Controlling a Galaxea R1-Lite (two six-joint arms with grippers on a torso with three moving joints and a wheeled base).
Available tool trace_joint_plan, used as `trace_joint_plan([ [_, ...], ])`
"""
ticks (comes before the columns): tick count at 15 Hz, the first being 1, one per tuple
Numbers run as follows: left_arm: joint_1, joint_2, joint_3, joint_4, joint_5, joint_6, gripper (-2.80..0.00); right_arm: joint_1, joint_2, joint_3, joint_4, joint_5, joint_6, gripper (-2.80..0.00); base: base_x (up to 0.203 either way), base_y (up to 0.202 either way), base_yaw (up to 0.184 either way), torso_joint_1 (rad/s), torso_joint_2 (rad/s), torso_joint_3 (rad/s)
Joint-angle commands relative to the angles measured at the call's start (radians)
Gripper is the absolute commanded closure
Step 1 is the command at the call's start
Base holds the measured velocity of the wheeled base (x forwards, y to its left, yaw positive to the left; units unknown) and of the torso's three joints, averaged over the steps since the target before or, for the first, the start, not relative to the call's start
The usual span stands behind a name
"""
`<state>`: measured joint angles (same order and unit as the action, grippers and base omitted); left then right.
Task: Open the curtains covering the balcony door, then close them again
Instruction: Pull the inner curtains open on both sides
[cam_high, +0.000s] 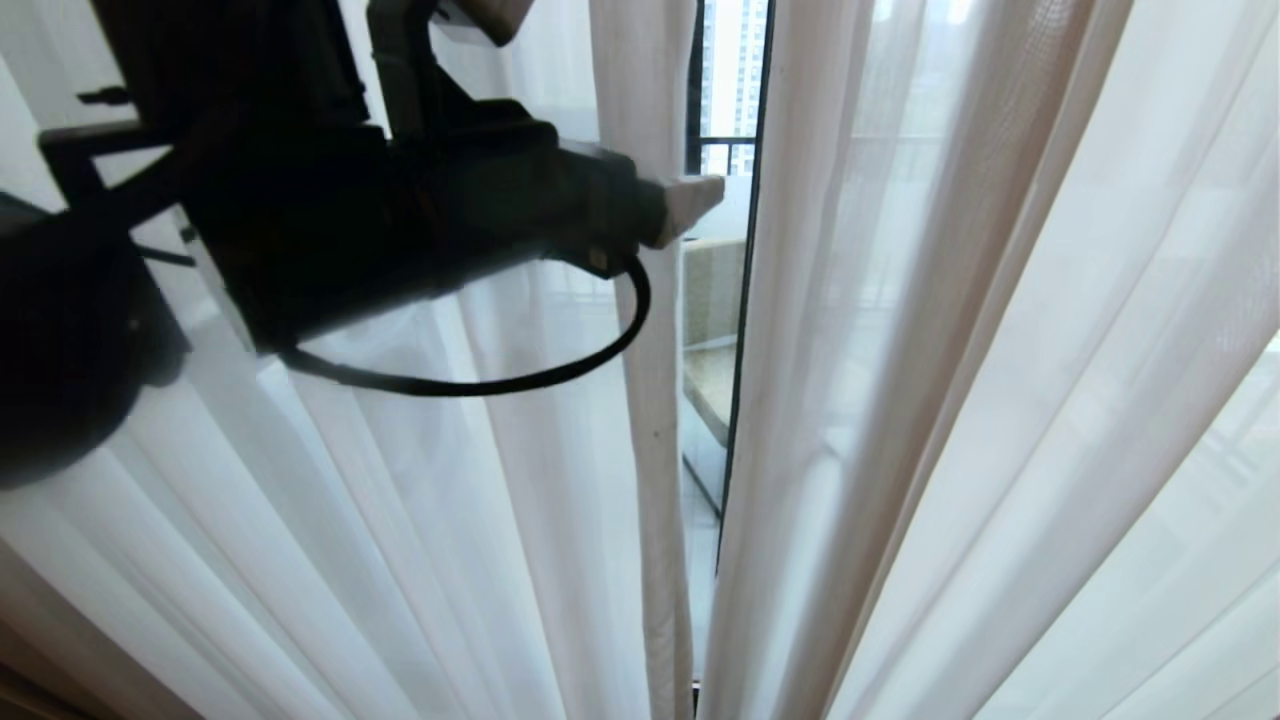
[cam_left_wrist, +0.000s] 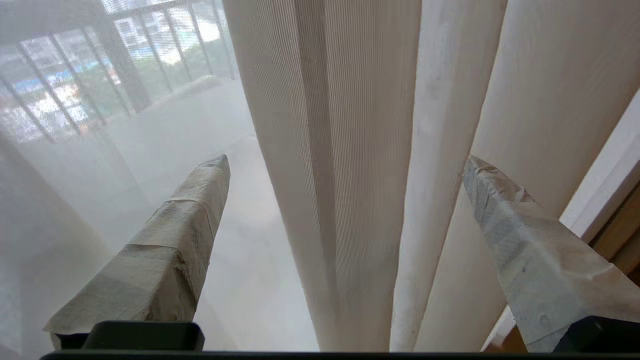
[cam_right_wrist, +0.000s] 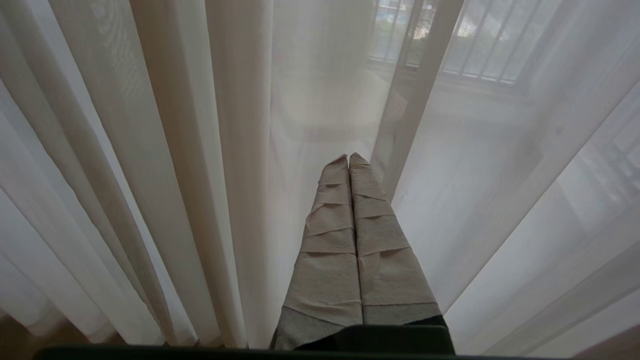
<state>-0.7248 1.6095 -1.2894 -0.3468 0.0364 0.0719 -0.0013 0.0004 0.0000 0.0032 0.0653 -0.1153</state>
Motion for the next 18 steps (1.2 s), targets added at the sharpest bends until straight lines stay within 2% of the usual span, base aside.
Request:
trace_joint_plan([
  [1, 0.016, 0.052, -0.045, -0.003, 0.002, 0.005, -2.8, 0.0, 0.0, 0.0, 0.0, 0.001, -0.001, 0.0, 0.0, 0.0, 0.0, 0.0, 0.0, 0.0],
  [4, 0.047, 0.11, -0.127, -0.003, 0.006, 0.024, -2.8, 0.0, 0.0, 0.0, 0.0, 0.001, -0.001, 0.0, 0.0, 0.0, 0.0, 0.0, 0.0, 0.0],
  [6, 0.056, 0.133, -0.163, -0.004, 0.033, 0.025, -2.8, 0.0, 0.0, 0.0, 0.0, 0.001, -0.001, 0.0, 0.0, 0.0, 0.0, 0.0, 0.0, 0.0],
  [12, 0.07, 0.149, -0.177, -0.006, 0.043, 0.026, -2.8, 0.0, 0.0, 0.0, 0.0, 0.001, -0.001, 0.0, 0.0, 0.0, 0.0, 0.0, 0.0, 0.0],
  [13, 0.073, 0.15, -0.176, -0.007, 0.043, 0.026, -1.89, 0.0, 0.0, 0.0, 0.0, 0.001, -0.001, 0.0, 0.0, 0.0, 0.0, 0.0, 0.0, 0.0],
  [14, 0.073, 0.15, -0.176, -0.017, 0.043, 0.026, 0.0, 0.0, 0.0, 0.0, 0.0, 0.001, -0.001, 0.0, 0.0, 0.0, 0.0, 0.0, 0.0, 0.0],
  [18, 0.07, 0.147, -0.177, -0.021, 0.046, 0.026, 0.0, 0.0, 0.0, 0.0, 0.0, 0.001, -0.001, 0.0, 0.0, 0.0, 0.0, 0.0, 0.0, 0.0],
])
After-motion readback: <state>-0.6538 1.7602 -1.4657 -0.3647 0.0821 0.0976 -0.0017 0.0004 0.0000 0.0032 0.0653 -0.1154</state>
